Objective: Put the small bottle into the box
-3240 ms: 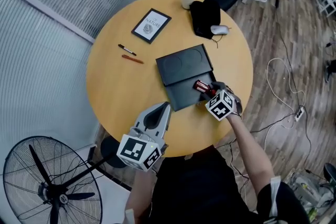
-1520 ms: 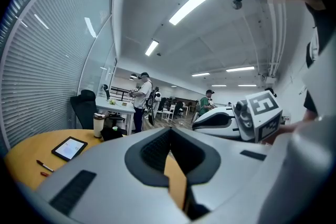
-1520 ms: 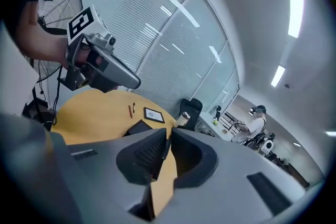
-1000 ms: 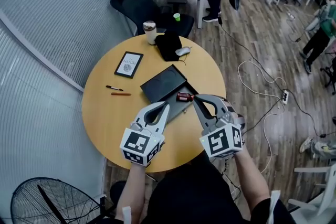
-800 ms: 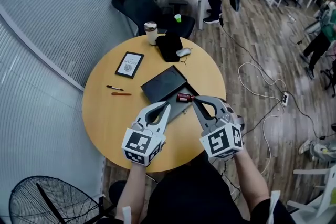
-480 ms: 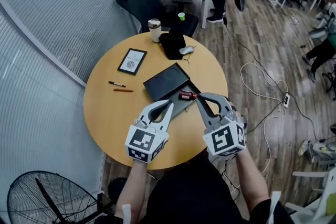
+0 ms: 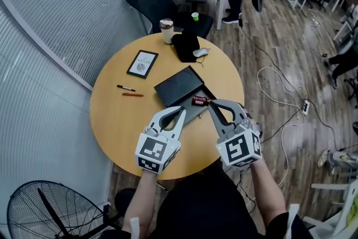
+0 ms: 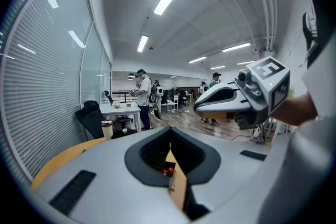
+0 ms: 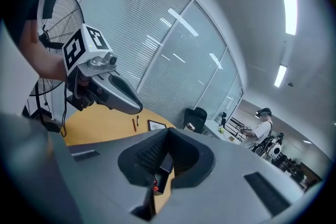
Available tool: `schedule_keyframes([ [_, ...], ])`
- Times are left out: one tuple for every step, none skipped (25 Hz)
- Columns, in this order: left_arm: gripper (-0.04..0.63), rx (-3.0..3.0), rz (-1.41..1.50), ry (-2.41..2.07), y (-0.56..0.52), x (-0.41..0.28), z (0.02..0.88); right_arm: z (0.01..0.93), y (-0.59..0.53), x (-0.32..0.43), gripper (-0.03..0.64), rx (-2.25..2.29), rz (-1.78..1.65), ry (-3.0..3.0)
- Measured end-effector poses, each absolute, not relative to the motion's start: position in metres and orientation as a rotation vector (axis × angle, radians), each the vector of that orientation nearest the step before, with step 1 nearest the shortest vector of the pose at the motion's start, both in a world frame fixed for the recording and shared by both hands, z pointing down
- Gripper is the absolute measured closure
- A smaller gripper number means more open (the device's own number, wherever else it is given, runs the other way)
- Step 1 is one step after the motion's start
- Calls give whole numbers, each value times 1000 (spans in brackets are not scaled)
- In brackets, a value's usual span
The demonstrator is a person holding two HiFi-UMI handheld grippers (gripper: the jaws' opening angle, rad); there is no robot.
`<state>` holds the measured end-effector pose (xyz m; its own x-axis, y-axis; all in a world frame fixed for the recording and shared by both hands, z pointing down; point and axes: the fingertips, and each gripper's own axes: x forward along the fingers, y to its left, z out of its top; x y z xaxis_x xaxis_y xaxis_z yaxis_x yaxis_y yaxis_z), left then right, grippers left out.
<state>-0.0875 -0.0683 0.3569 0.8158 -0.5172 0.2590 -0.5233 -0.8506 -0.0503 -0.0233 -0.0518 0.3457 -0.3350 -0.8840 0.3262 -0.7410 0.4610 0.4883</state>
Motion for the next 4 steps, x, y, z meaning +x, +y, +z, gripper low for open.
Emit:
schedule_keyframes([
  [598, 2970, 414, -853, -69, -88, 357, 346, -52, -23, 608, 1351, -339, -2163],
  [598, 2969, 414, -855, -69, -89, 358, 346, -52, -24, 607, 1352, -338, -2163],
  [598, 2968, 413, -857, -69, -89, 358, 346, -52, -24, 609, 1353, -338, -2164],
  [598, 2967, 413, -859, -70, -90, 358, 346, -52, -24, 608, 1353, -339, -2164],
])
